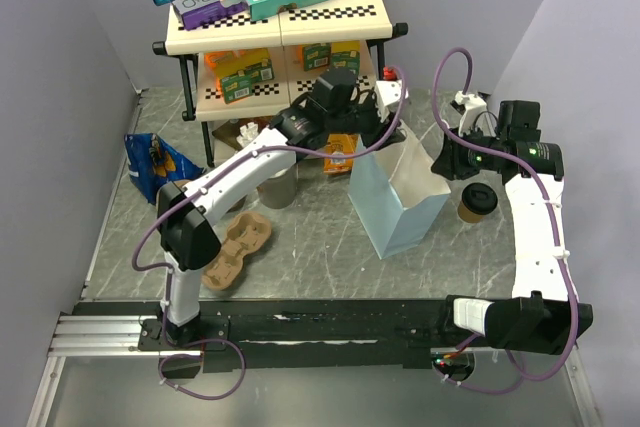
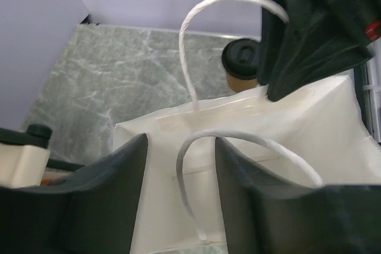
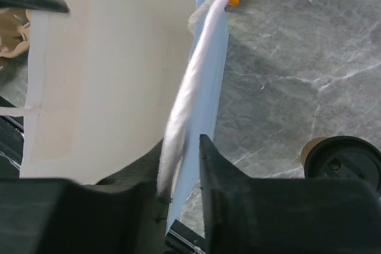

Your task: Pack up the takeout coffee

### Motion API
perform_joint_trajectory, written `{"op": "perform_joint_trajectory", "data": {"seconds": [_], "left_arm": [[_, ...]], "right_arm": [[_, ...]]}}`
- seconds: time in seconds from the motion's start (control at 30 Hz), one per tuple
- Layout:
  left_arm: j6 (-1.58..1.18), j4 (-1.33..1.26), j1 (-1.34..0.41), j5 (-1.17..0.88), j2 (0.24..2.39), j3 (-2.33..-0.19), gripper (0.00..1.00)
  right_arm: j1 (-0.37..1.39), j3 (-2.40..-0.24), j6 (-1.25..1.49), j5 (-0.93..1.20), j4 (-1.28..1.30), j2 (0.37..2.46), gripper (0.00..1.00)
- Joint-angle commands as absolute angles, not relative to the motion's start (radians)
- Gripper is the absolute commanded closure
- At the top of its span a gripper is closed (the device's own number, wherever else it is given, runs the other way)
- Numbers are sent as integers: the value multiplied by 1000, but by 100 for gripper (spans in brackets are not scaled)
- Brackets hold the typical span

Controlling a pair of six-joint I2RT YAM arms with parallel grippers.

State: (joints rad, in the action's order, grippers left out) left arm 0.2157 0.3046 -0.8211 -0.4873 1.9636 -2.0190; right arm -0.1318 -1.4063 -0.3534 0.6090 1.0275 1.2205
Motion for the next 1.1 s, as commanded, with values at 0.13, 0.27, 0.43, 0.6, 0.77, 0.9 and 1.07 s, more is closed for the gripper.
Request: {"op": "perform_joint_trajectory", "data": {"seconds": [0.13,0.27,0.43,0.6,0.77,0.9,1.07], "left_arm": [[247,311,-815,-736,1812,-1956,96],[276,365,-821,-779,1723,-1840,99],[340,429,-830,-790,1675,-1766,99],[406,485,-853,-781,1648,-1738,98],[437,520,-853,-746,1631,-1724,54],[475,563,-850,-709,1597,-1703,35],[571,641,-838,-621,1485,-1629,25]], "right_arm": [[-124,-1480,-370,611,1022,1287,78],[-124,-1542,-385,627,1020,1342,88],[-104,-1647,-443,658,1037,1400,94],[-43,-1652,-491,643,1023,1382,96],[53,-1562,-526,575,963,1307,100],[92,-1529,-564,537,942,1278,100],[106,-1506,-580,506,896,1250,100]]}}
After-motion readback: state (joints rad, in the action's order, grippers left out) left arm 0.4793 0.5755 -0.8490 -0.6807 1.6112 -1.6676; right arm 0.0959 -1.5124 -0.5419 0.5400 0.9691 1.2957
